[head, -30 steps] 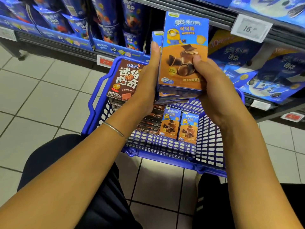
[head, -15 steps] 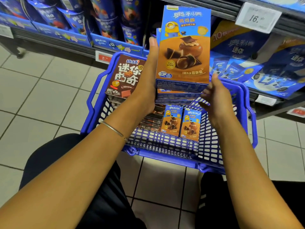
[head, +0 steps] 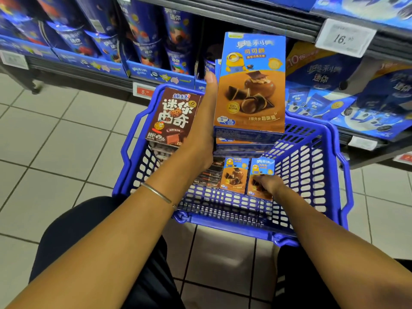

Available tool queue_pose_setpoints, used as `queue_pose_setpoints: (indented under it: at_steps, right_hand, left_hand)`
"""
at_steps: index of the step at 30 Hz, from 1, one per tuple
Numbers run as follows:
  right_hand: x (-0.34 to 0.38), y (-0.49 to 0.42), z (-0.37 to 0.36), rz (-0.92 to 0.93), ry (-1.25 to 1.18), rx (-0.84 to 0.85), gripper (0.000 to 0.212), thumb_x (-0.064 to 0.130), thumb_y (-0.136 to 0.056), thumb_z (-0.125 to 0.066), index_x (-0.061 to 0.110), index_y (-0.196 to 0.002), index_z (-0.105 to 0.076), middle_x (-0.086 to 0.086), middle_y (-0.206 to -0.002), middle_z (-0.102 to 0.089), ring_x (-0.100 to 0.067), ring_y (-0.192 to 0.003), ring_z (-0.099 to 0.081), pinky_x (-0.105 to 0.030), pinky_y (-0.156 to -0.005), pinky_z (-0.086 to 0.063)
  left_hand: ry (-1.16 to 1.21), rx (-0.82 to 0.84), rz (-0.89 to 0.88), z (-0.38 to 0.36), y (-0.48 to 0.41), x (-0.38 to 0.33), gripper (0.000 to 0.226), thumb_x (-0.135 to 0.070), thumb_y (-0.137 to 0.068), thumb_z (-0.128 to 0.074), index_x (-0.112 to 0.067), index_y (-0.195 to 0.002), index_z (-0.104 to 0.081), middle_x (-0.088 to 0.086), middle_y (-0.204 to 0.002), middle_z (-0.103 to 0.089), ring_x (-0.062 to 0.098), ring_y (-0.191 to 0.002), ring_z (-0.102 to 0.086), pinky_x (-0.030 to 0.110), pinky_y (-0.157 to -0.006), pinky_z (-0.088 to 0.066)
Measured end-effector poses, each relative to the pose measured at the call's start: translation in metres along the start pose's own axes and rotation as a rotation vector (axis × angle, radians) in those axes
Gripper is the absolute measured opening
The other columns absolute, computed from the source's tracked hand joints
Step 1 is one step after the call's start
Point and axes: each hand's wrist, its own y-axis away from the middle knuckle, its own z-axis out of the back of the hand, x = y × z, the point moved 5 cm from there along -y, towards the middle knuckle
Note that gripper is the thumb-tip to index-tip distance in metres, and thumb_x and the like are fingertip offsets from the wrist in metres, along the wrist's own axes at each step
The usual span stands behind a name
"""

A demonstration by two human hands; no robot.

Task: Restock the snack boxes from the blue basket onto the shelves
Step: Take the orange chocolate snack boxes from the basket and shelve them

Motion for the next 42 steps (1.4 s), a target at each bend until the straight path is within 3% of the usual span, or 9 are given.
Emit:
queue_pose_setpoints:
  at_steps: [7, 9, 13, 18, 24, 29, 35, 38, 42]
  right_hand:
    - [0.003, -0.005, -0.008, 0.085, 0.067, -0.041, 0.024, 0.03, -0.094, -0.07, 0.008, -0.085, -0.067, -0.011, -0.078, -0.067, -0.025, -0.071, -0.059, -0.04, -0.072, -0.052]
    - [0.005, -0.007, -0.007, 0.115, 0.148, -0.086, 0.028, 0.031, -0.094, -0.067, 0.004, -0.101, -0.07, -0.016, -0.096, -0.071, -0.028, -0.082, -0.065, -0.042, -0.077, -0.054]
    - [0.004, -0.005, 0.0, 0.014, 0.158, -0.213, 0.072, 0.042, -0.087, -0.077, 0.002, -0.133, -0.039, -0.023, -0.135, -0.049, -0.035, -0.109, -0.062, -0.04, -0.08, -0.053]
    - [0.005, -0.011, 0.003, 0.064, 0.283, -0.237, 0.067, 0.038, -0.094, -0.064, 0.003, -0.138, -0.027, -0.027, -0.135, -0.054, -0.046, -0.127, -0.051, -0.053, -0.103, -0.047]
    - [0.009, -0.009, -0.002, 0.08, 0.082, -0.162, 0.076, 0.037, -0.088, -0.072, 0.003, -0.14, -0.028, -0.022, -0.123, -0.061, -0.039, -0.101, -0.068, -0.047, -0.08, -0.058]
    - [0.032, 0.014, 0.031, 0.237, -0.144, -0.262, 0.051, 0.038, -0.08, -0.075, 0.006, -0.116, -0.058, -0.013, -0.104, -0.07, -0.022, -0.079, -0.066, -0.03, -0.063, -0.048]
    - [0.064, 0.092, 0.059, 0.418, -0.656, -0.221, 0.029, 0.023, -0.08, -0.07, 0.013, -0.105, -0.06, -0.004, -0.086, -0.072, -0.005, -0.057, -0.069, -0.017, -0.05, -0.049]
    - [0.082, 0.126, 0.067, 0.444, -0.83, -0.05, 0.013, 0.017, -0.087, -0.064, 0.011, -0.097, -0.067, -0.005, -0.08, -0.075, -0.016, -0.067, -0.071, -0.036, -0.072, -0.059]
    - [0.098, 0.16, 0.084, 0.494, -0.942, 0.046, 0.014, 0.017, -0.088, -0.063, 0.01, -0.096, -0.072, -0.012, -0.099, -0.077, -0.028, -0.09, -0.073, -0.047, -0.09, -0.058]
  left_hand:
    - [-0.035, 0.013, -0.009, -0.001, 0.001, 0.0, 0.052, -0.054, -0.114, -0.023, -0.029, -0.108, -0.068, -0.011, -0.084, -0.082, 0.009, -0.078, -0.08, 0.025, -0.063, -0.063]
    - [-0.034, 0.015, -0.005, -0.001, 0.0, -0.001, 0.052, -0.054, -0.114, -0.024, -0.03, -0.108, -0.069, -0.01, -0.086, -0.082, 0.011, -0.08, -0.081, 0.027, -0.067, -0.064]
    - [-0.029, 0.031, 0.012, -0.004, 0.0, 0.0, 0.052, -0.053, -0.114, -0.024, -0.03, -0.106, -0.07, -0.008, -0.087, -0.082, 0.012, -0.083, -0.081, 0.032, -0.076, -0.067]
    - [-0.02, 0.043, 0.031, -0.006, 0.0, 0.002, 0.056, -0.056, -0.113, -0.023, -0.029, -0.104, -0.072, -0.008, -0.088, -0.083, 0.012, -0.084, -0.081, 0.031, -0.076, -0.067]
    - [-0.008, 0.045, 0.034, -0.004, -0.002, 0.0, 0.058, -0.059, -0.112, -0.024, -0.03, -0.103, -0.073, -0.006, -0.089, -0.083, 0.014, -0.085, -0.081, 0.031, -0.073, -0.067]
    - [0.033, 0.054, 0.02, 0.001, -0.005, 0.0, 0.058, -0.061, -0.111, -0.024, -0.03, -0.107, -0.073, -0.005, -0.093, -0.083, 0.016, -0.088, -0.081, 0.03, -0.069, -0.065]
    - [0.05, 0.052, 0.015, 0.005, -0.01, 0.001, 0.063, -0.063, -0.11, -0.026, -0.033, -0.102, -0.081, -0.004, -0.097, -0.083, 0.018, -0.091, -0.081, 0.032, -0.07, -0.065]
    - [0.036, 0.052, 0.022, 0.008, -0.01, 0.004, 0.056, -0.06, -0.112, -0.025, -0.03, -0.108, -0.072, -0.006, -0.091, -0.083, 0.016, -0.085, -0.082, 0.03, -0.065, -0.065]
    - [0.054, 0.078, 0.01, 0.01, -0.009, 0.0, 0.059, -0.057, -0.113, -0.022, -0.027, -0.107, -0.072, -0.005, -0.091, -0.083, 0.015, -0.085, -0.082, 0.029, -0.066, -0.065]
